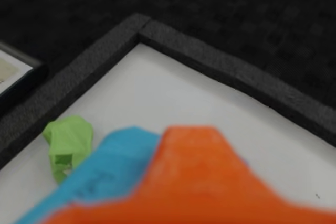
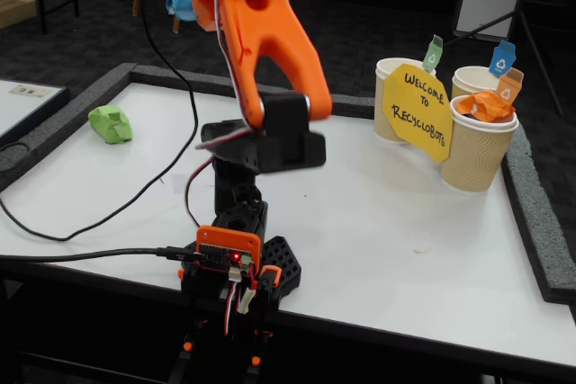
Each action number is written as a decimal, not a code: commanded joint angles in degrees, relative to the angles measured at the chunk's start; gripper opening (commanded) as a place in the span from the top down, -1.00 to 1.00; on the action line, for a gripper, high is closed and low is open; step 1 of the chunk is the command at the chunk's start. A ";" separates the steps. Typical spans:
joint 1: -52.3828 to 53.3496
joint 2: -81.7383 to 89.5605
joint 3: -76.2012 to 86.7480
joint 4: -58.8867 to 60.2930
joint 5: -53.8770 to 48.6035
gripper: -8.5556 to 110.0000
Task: Sort rubbish by color.
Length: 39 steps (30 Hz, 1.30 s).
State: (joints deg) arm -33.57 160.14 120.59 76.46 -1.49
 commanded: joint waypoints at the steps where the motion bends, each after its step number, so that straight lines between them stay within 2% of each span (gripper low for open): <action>1: 2.02 4.75 -1.32 0.79 0.26 0.85; 22: 3.43 10.99 0.00 4.22 0.26 0.85; 31: 7.12 11.87 -1.49 5.45 0.26 0.85; 39: 15.21 11.87 -3.52 5.62 0.35 0.85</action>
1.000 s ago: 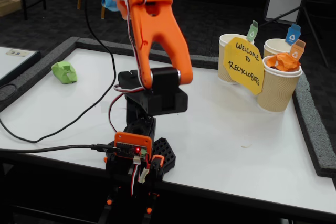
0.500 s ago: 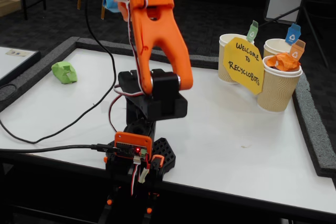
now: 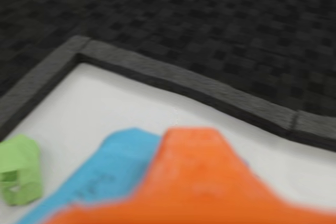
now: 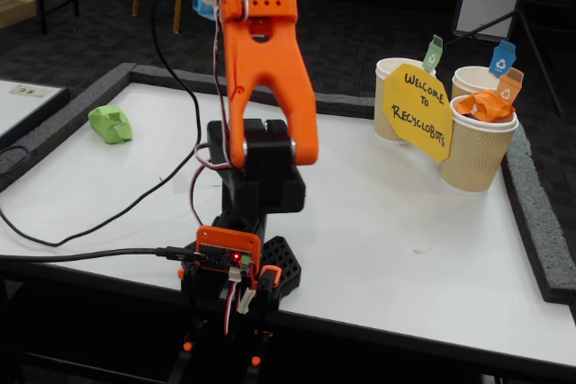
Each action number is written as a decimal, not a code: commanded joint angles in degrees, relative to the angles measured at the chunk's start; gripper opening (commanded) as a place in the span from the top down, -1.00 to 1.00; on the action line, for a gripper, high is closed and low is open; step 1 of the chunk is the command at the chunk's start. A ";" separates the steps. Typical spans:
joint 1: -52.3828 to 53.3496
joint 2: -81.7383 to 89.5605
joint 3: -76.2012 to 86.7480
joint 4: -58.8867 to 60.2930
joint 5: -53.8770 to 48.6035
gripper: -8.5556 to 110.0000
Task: Sort rubbish by color.
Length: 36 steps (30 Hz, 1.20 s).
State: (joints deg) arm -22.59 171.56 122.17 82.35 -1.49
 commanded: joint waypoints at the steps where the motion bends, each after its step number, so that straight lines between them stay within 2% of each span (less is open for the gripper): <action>1: 5.80 0.44 -5.27 -0.26 0.44 0.85; 24: 44.74 0.44 -9.05 0.09 0.44 0.85; 36: 54.40 0.44 -11.51 0.88 0.35 0.85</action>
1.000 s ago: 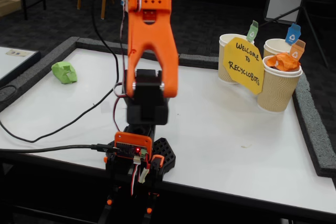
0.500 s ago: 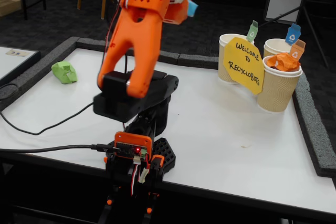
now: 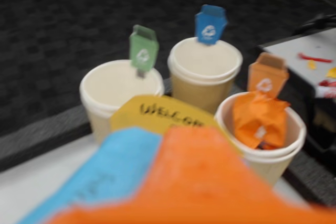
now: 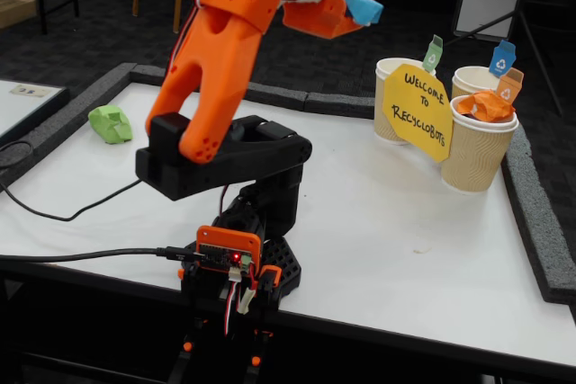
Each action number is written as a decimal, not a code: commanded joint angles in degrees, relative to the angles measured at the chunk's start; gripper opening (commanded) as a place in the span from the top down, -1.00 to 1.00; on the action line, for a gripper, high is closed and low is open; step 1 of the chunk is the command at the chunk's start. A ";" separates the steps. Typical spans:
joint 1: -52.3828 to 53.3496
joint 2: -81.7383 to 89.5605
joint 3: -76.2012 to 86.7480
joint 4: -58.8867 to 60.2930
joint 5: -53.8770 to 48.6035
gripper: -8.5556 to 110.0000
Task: Sort rubbish by color.
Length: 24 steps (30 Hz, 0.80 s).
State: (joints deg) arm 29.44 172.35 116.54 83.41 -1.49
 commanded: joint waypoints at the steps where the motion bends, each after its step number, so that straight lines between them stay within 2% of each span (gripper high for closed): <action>1: 2.55 -0.35 -6.06 0.09 0.53 0.85; 15: 3.43 0.00 -7.29 2.02 0.44 0.85; 24: 4.04 -2.11 -7.65 -1.41 0.26 0.85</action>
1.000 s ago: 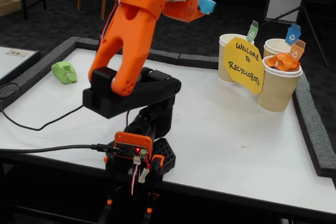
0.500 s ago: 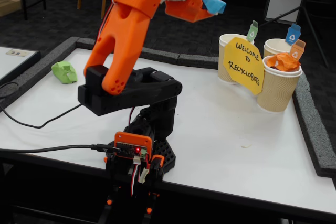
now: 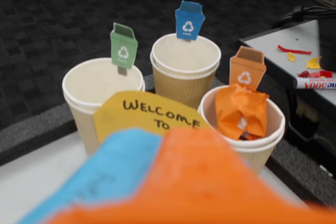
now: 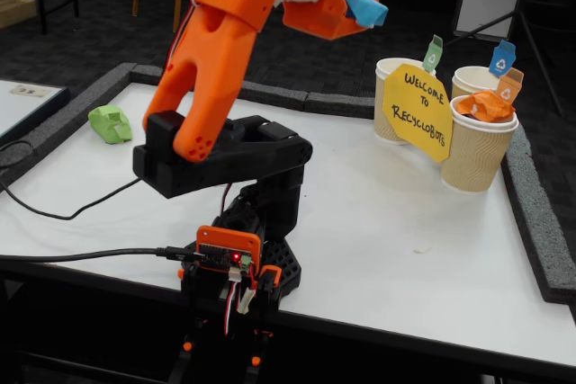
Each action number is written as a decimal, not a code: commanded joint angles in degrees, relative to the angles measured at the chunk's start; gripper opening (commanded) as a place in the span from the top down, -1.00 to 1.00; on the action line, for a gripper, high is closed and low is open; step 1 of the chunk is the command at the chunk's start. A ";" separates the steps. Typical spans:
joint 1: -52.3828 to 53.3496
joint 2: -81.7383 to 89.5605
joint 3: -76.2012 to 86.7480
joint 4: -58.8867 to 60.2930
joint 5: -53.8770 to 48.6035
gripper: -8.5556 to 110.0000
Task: Sort rubbish by color.
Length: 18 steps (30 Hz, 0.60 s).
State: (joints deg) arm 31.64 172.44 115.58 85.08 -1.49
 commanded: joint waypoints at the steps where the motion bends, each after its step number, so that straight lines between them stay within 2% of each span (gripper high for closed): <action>1: 2.02 -3.43 -7.12 -3.43 0.26 0.85; 18: 4.31 -34.37 -19.51 -15.38 0.26 0.85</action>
State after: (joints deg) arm 34.37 144.40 104.77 73.48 -1.49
